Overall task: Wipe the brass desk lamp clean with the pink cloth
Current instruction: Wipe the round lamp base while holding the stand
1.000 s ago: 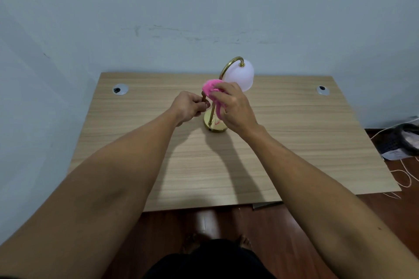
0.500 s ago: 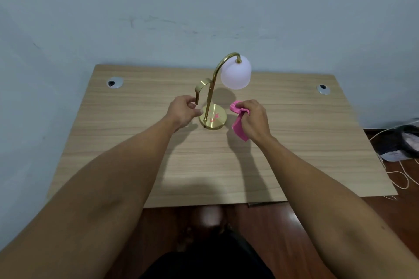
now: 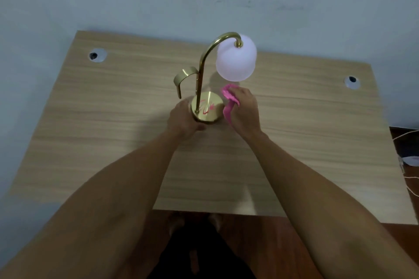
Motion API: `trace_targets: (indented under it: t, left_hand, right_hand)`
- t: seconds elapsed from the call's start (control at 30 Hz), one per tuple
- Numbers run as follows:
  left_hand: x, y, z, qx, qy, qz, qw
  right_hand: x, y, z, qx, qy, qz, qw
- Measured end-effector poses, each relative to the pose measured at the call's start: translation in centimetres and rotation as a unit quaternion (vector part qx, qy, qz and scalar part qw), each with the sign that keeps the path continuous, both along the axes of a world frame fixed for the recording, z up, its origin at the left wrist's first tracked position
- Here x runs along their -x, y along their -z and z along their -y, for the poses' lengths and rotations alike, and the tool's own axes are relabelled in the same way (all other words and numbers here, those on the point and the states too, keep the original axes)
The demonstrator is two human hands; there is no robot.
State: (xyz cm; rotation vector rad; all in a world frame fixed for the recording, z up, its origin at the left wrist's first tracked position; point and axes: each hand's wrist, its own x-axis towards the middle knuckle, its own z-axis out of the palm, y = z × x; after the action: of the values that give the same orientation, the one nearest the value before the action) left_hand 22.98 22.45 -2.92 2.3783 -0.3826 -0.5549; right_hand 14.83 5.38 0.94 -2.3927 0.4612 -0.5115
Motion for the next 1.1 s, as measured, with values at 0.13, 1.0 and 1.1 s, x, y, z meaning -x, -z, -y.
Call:
trace_targets:
  t: [0.13,1.0,1.1]
  left_hand:
    - [0.2,2.2,1.4,-0.016,-0.026,-0.008,1.0]
    - [-7.7,3.1,2.9,-0.155,0.239,0.016,0.959]
    - [-6.3,3.7,2.2,-0.11,0.198,-0.001,0.974]
  right_hand:
    - [-0.8,1.7,1.2,-0.048,-0.001,0.022,0.999]
    - [-0.1,4.8,0.2,-0.134,0.0,-0.027,0.991]
    - [-0.4,5.3,-0.2,-0.126,-0.038,-0.052,0.99]
